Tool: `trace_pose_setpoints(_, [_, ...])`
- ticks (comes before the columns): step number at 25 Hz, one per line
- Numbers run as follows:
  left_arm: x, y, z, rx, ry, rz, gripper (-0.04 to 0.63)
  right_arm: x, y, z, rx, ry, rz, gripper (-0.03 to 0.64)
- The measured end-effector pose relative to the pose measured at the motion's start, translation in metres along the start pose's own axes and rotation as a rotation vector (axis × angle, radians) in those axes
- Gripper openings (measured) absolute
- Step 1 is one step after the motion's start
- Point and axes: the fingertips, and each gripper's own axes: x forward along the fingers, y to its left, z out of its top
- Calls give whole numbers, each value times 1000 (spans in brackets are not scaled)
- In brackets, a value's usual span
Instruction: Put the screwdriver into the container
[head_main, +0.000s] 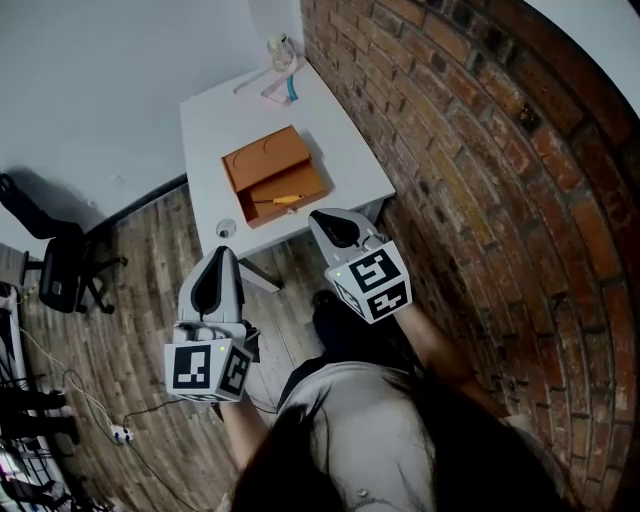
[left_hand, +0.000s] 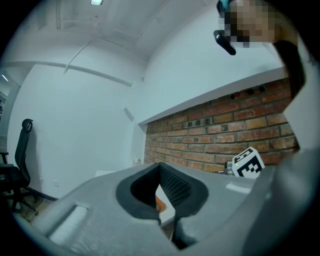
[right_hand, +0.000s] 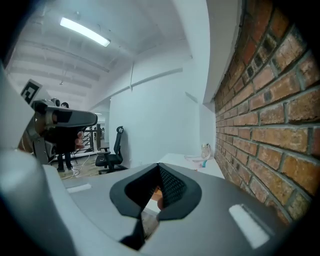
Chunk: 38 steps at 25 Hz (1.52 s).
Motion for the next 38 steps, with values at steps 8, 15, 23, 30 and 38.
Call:
trace_pose_setpoints(8, [-21,-20,-3,13,-10,8,0,-42,6,17,20,-95,-37,4])
trace_pose_setpoints(15, [-41,-29,-8,7,-14,17,0,-77,17,28,-5,-147,-60,3])
trace_pose_setpoints(23, [-54,-39,-9,2,-24,17,0,-98,26,27,4,-162,-57,3])
trace_pose_setpoints(30, [-61,-44,-9,-8,-33,20,0,-105,32,29,23,-175,-46,3])
trace_pose_setpoints(38, [-66,-49,-12,-13,-33,21,0,-106,33,25,49,-172,-31,3])
